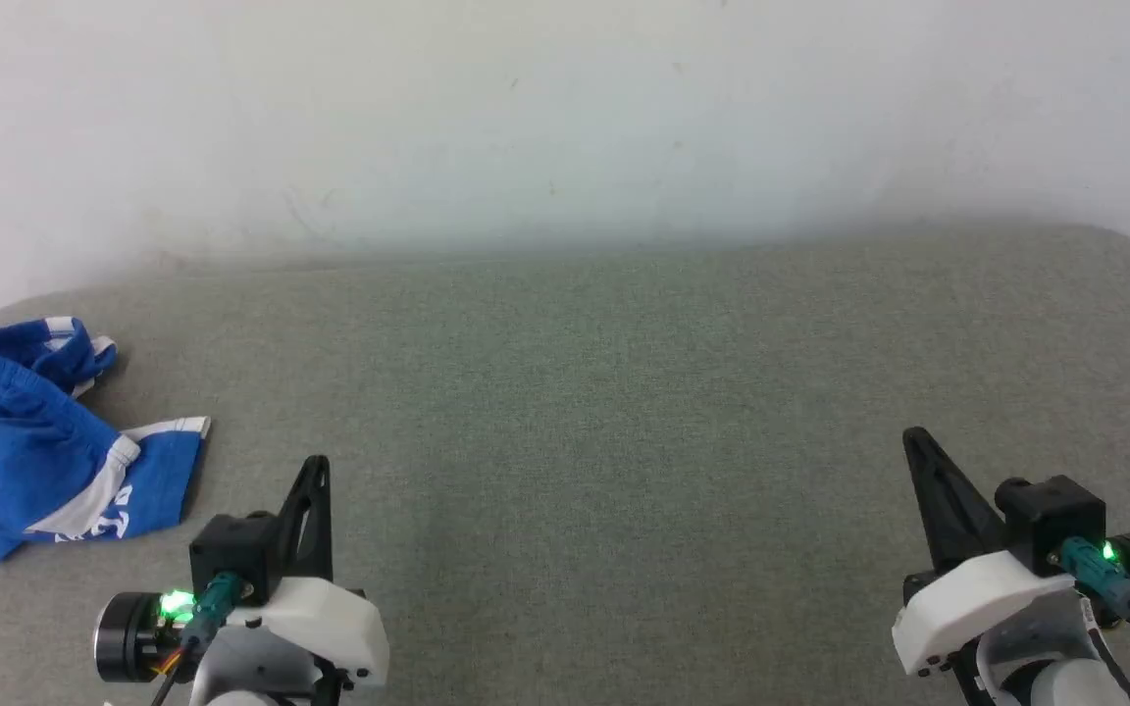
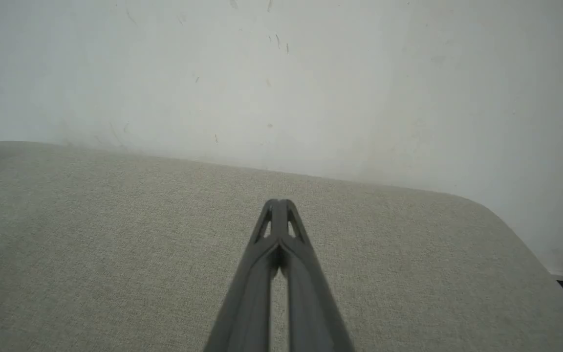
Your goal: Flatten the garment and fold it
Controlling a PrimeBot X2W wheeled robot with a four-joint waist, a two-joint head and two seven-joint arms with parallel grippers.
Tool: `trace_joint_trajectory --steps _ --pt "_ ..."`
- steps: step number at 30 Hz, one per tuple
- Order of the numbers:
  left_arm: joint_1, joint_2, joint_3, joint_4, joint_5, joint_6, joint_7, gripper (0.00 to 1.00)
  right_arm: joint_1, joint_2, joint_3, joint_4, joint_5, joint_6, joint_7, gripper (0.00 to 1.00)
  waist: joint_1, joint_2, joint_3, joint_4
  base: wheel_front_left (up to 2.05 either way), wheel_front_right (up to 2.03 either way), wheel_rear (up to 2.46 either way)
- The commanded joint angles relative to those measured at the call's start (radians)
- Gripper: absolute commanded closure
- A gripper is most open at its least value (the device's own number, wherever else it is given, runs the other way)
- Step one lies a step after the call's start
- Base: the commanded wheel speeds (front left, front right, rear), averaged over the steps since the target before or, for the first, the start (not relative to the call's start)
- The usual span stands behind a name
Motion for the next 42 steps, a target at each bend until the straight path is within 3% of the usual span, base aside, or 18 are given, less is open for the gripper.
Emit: trace_joint_trajectory --steps 1,29,30,42 --pt "-0.012 -0.005 0.004 -0.006 0.007 -0.008 0.0 1.0 -0.006 0.004 0.0 -0.007 -0.008 -0.002 0.0 1.0 0.0 -0.0001 0.0 0.0 0.0 0.0 0.0" --pt "-0.012 -0.005 0.004 -0.006 0.007 -0.008 0.0 1.0 -0.006 0.004 0.0 -0.007 -0.008 -0.002 0.0 1.0 0.0 -0.0001 0.0 0.0 0.0 0.0 0.0" --pt "0.0 0.001 0.0 0.0 0.0 0.001 0.0 0.0 0.0 0.0 0.0 0.001 0.0 0.0 0.0 0.0 0.0 -0.0001 0.0 0.0 0.0 0.0 0.0" --pt "-0.005 0.001 -0.016 -0.003 0.002 0.034 -0.024 0.0 0.002 0.0 -0.022 -0.007 0.026 0.0 -0.024 0.0 0.0 -0.0001 0.004 0.004 0.0 0.0 0.0"
